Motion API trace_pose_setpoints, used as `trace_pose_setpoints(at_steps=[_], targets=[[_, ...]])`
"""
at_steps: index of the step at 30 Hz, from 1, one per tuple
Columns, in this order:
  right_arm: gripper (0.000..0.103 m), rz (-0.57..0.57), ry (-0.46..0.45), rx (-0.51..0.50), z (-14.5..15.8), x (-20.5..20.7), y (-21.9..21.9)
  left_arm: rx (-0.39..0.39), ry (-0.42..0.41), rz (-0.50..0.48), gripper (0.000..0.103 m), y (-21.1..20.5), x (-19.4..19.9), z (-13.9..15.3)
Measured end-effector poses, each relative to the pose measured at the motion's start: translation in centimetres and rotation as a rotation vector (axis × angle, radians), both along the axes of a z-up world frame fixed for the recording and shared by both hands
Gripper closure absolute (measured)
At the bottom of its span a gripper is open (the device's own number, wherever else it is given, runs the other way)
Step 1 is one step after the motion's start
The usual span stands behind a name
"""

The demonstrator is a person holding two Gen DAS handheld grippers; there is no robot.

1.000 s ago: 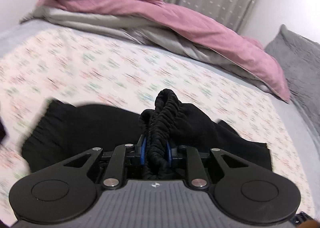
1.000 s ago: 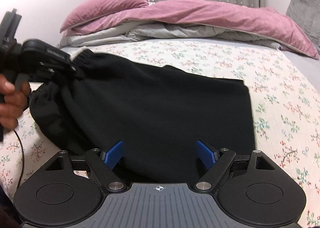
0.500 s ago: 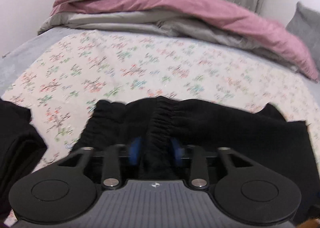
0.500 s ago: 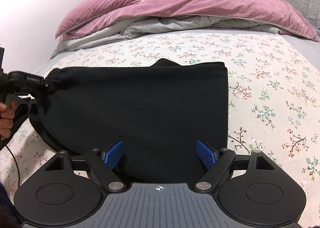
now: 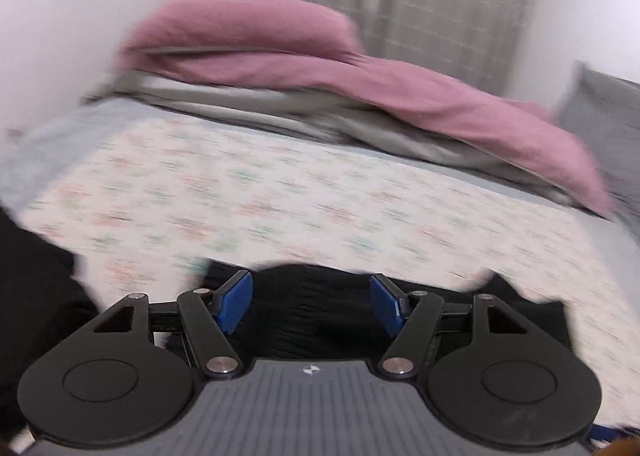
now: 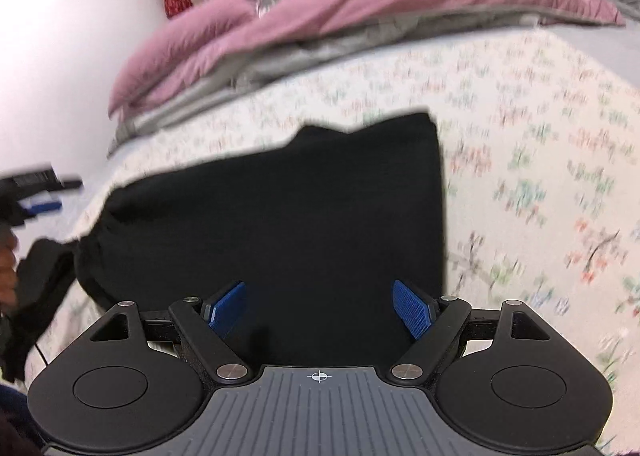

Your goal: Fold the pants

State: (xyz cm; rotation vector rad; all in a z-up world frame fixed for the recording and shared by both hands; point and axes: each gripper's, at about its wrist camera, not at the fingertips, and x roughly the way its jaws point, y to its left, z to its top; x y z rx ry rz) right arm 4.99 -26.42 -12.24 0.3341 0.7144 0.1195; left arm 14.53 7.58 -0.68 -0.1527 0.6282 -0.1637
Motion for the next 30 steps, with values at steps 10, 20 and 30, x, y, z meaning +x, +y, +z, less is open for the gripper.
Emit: trace_pose_setpoints(at_steps=[10, 20, 30], targets=[[0.021, 0.024, 0.055, -0.141, -1.1, 0.3, 1.8, 0.193, 0.199, -0.137, 0.026, -6.7, 2.1, -8.9], [0.021, -0.292, 0.078, 0.295, -1.1, -3.3, -6.1, 0.141, 0.094, -0.226, 0.026, -8.2, -0.6, -6.8], [0.031, -0.340, 0.088, 0.665, -5.0, -3.4, -7.0, 0.077, 0.111, -0.280, 0.026, -13.2, 1.6, -6.7]])
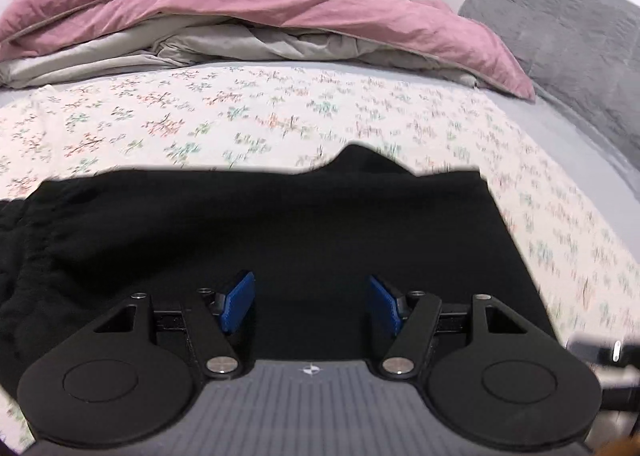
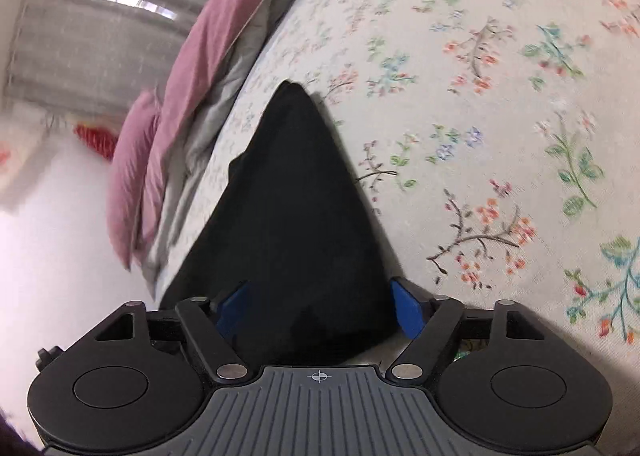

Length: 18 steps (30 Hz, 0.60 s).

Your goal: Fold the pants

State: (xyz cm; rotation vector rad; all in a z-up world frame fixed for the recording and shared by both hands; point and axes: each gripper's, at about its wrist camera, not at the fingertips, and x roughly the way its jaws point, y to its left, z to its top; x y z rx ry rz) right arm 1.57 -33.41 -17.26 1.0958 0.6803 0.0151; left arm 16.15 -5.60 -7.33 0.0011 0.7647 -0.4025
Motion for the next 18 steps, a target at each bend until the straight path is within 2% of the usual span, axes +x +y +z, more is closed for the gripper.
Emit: trace_pose_setpoints(at_steps=[3, 5, 7, 10, 12, 18], targets=[[0.031, -0.003, -0.007, -0.010, 0.3, -0.1, 0.2, -0.041, 0.008, 0.026, 0.026, -1.0, 3.1, 0.6], [0.031, -0.014, -0.011, -0.009, 0.2, -0.1, 0.3, -0.062, 0.050, 0.060, 0.026, -1.6, 5.6, 0.4], [0.031, -0.027, -0.019, -0.006, 0.1, -0.1, 0.4, -0.072, 0.102, 0.103, 0.026, -2.1, 8.1, -0.5], [0.031, -0.026, -0.020, -0.015, 0.1, 0.0, 0.4, -0.043, 0.171, 0.137, 0.026, -3.0, 10.6, -2.5], [0.032, -0.019, -0.022, -0.017, 0.0, 0.0, 0.3, -0.024, 0.131, 0.142, 0.025, -3.6, 10.5, -2.6], [0.034, -0.010, -0.031, -0.033, -0.1, -0.1, 0.4, 0.016, 0.104, 0.143, 0.026, -2.3, 7.0, -1.5]])
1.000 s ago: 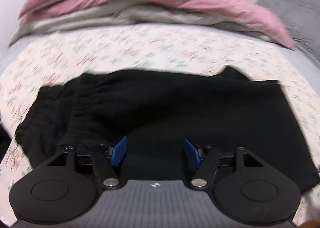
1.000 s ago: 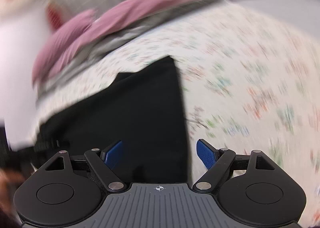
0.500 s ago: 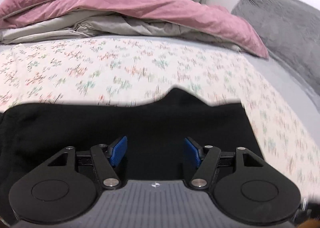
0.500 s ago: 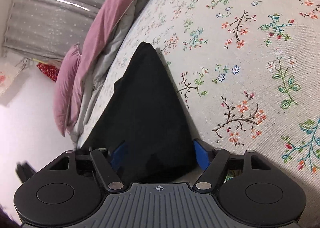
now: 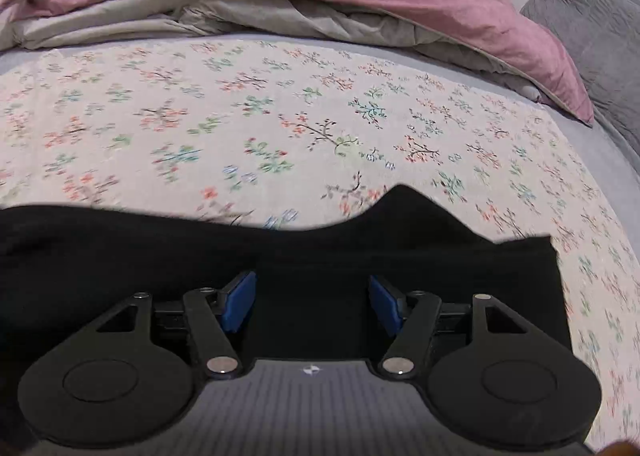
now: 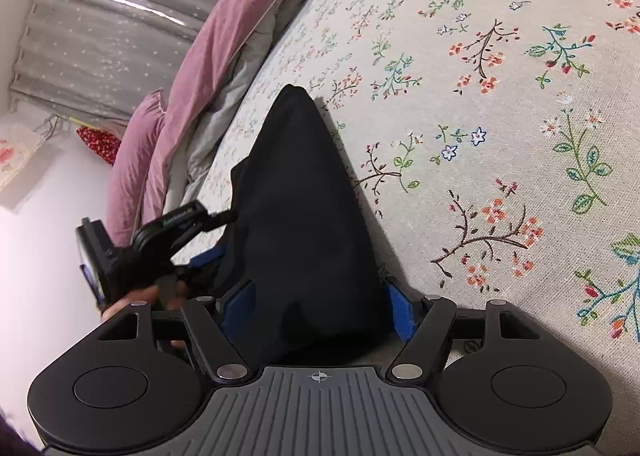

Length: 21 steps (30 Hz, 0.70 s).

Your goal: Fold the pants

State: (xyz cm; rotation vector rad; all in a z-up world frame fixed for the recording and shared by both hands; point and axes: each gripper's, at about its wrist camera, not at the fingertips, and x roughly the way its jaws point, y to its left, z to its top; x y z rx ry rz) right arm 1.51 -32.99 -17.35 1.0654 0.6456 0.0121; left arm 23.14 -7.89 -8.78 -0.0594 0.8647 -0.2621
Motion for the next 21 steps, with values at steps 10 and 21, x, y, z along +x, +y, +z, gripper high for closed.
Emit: trace_pose_setpoints(at_steps=[10, 21], targets=[[0.063, -0.086, -0.032, 0.115, -0.9, -1.2, 0.2, 0.089, -0.063, -0.009, 0.025, 3.3, -9.7, -1.7], [0.089, -0.151, -0.139, -0.176, 4.1, -1.1, 4.1, -0.031, -0.022, 0.019, 0.025, 8.6, -10.0, 1.5]])
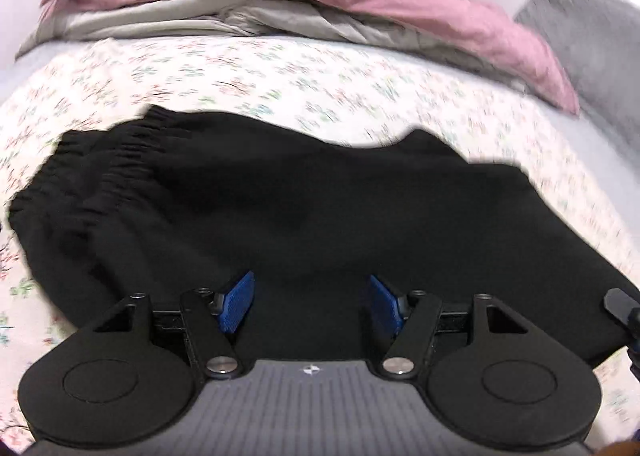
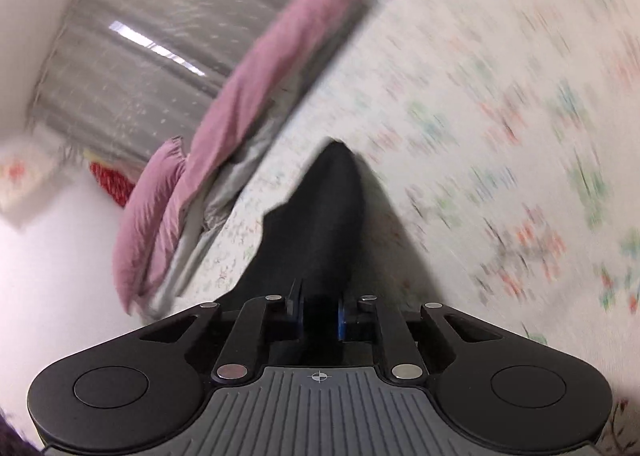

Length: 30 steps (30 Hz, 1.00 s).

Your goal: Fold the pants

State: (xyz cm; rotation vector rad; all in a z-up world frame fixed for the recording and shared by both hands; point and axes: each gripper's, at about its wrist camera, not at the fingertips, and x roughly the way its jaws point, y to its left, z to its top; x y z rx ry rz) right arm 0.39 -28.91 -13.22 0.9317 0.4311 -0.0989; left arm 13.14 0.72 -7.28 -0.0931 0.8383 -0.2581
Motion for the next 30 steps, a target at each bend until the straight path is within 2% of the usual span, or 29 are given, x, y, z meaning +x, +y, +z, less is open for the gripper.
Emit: trace_pose_setpoints(at_steps=[4, 6, 9, 11, 14, 16, 18, 20, 21, 22, 23, 24, 26, 28, 30], targets=[[0.090, 0.027, -0.051, -0.328, 4.2, 1.5, 4.5, -0.185, -0.011, 0.077, 0.024, 7.1, 0.4, 2.7], [0.090, 0.067, -0.092, -0.445, 6.1, 2.7, 7.5, -0.274, -0.033, 0.140, 0.022, 11.4, 0.2, 3.9], [0.091, 0.166, -0.183, -0.616, 8.7, 4.9, 12.9, -0.367, -0.056, 0.228, 0.022, 17.6, 0.0, 5.0], [0.091, 0.253, -0.251, -0.707, 9.9, 6.5, 17.2, -0.414, -0.063, 0.293, 0.020, 21.7, -0.2, 5.2], [0.091, 0.435, -0.320, -0.787, 10.8, 9.3, 24.6, -0.418, -0.072, 0.399, 0.020, 25.9, -0.2, 4.9], [0.091, 0.569, -0.339, -0.843, 10.2, 10.8, 29.7, -0.423, -0.061, 0.457, 0.019, 27.9, 0.1, 4.3], [0.091, 0.732, -0.307, -0.937, 8.3, 12.1, 35.0, -0.428, -0.018, 0.471, 0.018, 28.7, 0.6, 3.0], [0.091, 0.828, -0.184, -1.006, 5.0, 13.7, 38.9, -0.395, 0.032, 0.455, 0.018, 28.1, 1.2, 2.2], [0.091, 0.856, -0.124, -1.001, 3.5, 14.5, 39.6, -0.372, 0.035, 0.436, 0.018, 27.8, 1.3, 2.1], [0.091, 0.861, -0.067, -0.987, 2.0, 15.1, 39.9, -0.355, 0.033, 0.419, 0.018, 27.5, 1.4, 2.0], [0.091, 0.849, -0.055, -1.000, 1.4, 15.2, 39.9, -0.344, 0.029, 0.410, 0.018, 27.1, 1.7, 2.1], [0.088, 0.846, -0.071, -1.016, 1.3, 14.9, 39.9, -0.347, 0.030, 0.406, 0.018, 26.7, 2.0, 2.0], [0.071, 0.861, -0.126, -1.040, 2.0, 14.0, 39.8, -0.372, 0.036, 0.399, 0.018, 26.4, 2.6, 2.1], [0.038, 0.927, -0.163, -1.041, 2.9, 12.9, 39.7, -0.376, 0.024, 0.376, 0.018, 26.3, 2.8, 2.3], [0.031, 0.942, -0.221, -0.977, 5.0, 11.7, 38.1, -0.352, 0.003, 0.350, 0.017, 25.5, 3.1, 2.8]])
